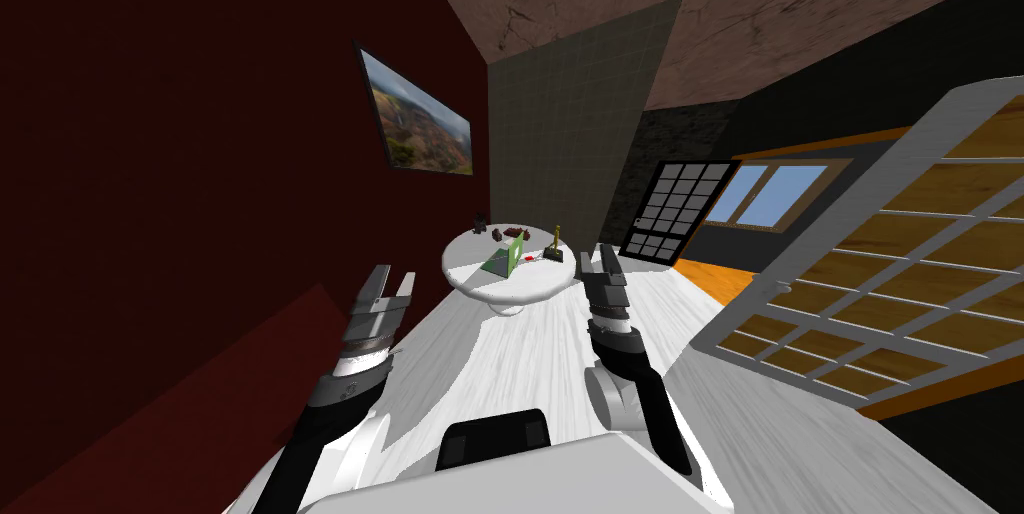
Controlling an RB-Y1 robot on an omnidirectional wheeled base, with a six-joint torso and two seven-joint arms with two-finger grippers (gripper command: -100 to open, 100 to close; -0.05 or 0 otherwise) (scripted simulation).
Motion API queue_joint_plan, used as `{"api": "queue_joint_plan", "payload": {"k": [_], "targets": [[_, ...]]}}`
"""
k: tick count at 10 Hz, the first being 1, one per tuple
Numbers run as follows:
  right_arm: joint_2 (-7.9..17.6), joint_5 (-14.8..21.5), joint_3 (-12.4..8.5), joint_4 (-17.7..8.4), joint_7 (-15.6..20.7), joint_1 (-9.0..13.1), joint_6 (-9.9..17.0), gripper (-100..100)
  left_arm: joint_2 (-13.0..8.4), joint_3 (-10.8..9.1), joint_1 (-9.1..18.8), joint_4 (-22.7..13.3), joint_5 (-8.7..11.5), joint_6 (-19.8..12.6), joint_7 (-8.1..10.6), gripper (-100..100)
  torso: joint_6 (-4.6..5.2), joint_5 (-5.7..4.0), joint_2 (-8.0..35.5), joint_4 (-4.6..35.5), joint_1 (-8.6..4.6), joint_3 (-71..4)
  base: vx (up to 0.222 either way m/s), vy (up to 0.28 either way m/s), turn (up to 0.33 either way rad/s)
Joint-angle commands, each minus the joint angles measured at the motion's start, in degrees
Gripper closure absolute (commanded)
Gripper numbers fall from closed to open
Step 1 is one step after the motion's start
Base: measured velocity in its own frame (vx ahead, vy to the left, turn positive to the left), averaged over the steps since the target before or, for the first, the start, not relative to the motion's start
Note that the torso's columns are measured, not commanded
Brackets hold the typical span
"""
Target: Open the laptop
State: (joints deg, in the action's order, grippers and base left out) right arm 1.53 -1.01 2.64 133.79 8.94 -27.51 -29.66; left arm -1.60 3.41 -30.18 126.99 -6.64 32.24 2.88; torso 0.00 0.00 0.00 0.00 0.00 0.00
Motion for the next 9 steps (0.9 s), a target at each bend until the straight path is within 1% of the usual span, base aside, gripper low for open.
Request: {"api": "queue_joint_plan", "payload": {"k": [1, 3, 9], "targets": [[0.00, 0.00, 0.00, 0.00, 0.00, 0.00, 0.00, 0, 0.00, 0.00, 0.00, 0.00, 0.00, 0.00, 0.00, 0, 0.00, 0.00, 2.32, 2.35, 0.00, -4.67, 0.000, 0.000, 0.000], [0.00, 0.00, 0.00, 0.01, 0.00, 0.00, 0.00, 0, 0.00, 0.00, 0.00, 0.01, 0.00, 0.00, 0.00, 0, 0.00, 0.00, 10.03, 10.06, 0.00, -20.14, 0.000, 0.000, 0.000], [0.00, 0.00, 0.00, 0.02, 0.00, 0.00, -0.01, 0, 0.00, 0.00, 0.00, 0.02, 0.00, 0.01, 0.00, 0, 0.00, 0.00, 35.39, 35.37, 0.00, -70.73, 0.000, 0.000, 0.000]]}}
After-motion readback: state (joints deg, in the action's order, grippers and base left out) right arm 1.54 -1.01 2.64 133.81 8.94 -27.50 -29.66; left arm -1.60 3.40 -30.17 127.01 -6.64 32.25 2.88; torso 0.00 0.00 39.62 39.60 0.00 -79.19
